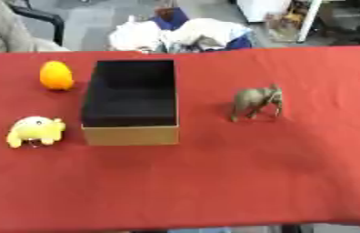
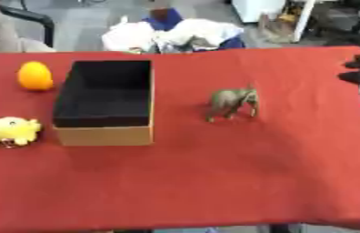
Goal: Pick up objects on the table and place them in the box.
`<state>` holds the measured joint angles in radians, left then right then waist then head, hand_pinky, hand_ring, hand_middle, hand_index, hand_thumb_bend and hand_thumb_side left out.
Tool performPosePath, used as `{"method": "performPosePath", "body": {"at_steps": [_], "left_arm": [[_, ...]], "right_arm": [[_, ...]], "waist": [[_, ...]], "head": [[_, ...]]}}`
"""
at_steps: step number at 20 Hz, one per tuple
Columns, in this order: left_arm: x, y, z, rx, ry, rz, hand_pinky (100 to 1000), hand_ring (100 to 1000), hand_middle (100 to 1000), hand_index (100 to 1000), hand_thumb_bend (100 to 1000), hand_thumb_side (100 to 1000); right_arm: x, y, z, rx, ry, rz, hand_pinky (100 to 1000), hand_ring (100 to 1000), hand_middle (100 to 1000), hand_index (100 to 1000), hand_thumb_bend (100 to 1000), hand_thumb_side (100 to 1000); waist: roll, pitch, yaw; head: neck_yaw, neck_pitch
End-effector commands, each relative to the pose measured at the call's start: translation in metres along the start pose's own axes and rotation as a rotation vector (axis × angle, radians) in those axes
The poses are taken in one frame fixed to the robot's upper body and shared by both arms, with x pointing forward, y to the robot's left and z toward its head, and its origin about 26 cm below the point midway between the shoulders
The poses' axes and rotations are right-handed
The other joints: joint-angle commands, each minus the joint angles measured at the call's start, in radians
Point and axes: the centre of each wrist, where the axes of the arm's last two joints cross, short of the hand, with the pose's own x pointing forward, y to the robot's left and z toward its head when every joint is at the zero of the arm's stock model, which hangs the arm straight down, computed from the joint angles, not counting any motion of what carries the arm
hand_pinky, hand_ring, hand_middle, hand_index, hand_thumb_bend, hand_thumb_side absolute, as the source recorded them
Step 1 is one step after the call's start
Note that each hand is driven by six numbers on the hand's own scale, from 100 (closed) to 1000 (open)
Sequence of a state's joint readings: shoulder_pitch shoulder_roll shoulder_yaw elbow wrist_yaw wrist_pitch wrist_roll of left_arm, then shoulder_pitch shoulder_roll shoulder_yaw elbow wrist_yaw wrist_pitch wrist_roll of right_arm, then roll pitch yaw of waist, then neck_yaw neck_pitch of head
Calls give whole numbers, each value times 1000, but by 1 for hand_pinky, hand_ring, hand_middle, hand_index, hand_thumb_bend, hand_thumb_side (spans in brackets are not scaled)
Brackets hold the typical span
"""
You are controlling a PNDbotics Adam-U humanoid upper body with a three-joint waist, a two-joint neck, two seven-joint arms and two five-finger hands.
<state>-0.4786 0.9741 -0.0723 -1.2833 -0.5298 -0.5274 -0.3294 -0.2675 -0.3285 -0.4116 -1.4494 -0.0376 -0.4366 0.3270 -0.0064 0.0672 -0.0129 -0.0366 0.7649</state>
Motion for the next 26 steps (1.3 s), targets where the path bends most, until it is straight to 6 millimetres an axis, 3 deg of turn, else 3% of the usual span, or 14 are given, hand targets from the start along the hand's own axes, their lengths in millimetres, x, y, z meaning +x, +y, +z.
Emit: {"method": "performPosePath", "body": {"at_steps": [1,26], "left_arm": [[-7,4,-5,-46,2,-40,705,733,804,906,617,501],[-6,-48,-45,-171,-15,-39,675,700,762,879,518,567]], "right_arm": [[7,-7,-7,13,-27,22,803,701,726,845,100,654],[7,-5,-10,29,-39,14,804,701,726,846,100,653]], "waist": [[2,-12,-2],[1,2,-22]], "head": [[5,5],[19,5]]}}
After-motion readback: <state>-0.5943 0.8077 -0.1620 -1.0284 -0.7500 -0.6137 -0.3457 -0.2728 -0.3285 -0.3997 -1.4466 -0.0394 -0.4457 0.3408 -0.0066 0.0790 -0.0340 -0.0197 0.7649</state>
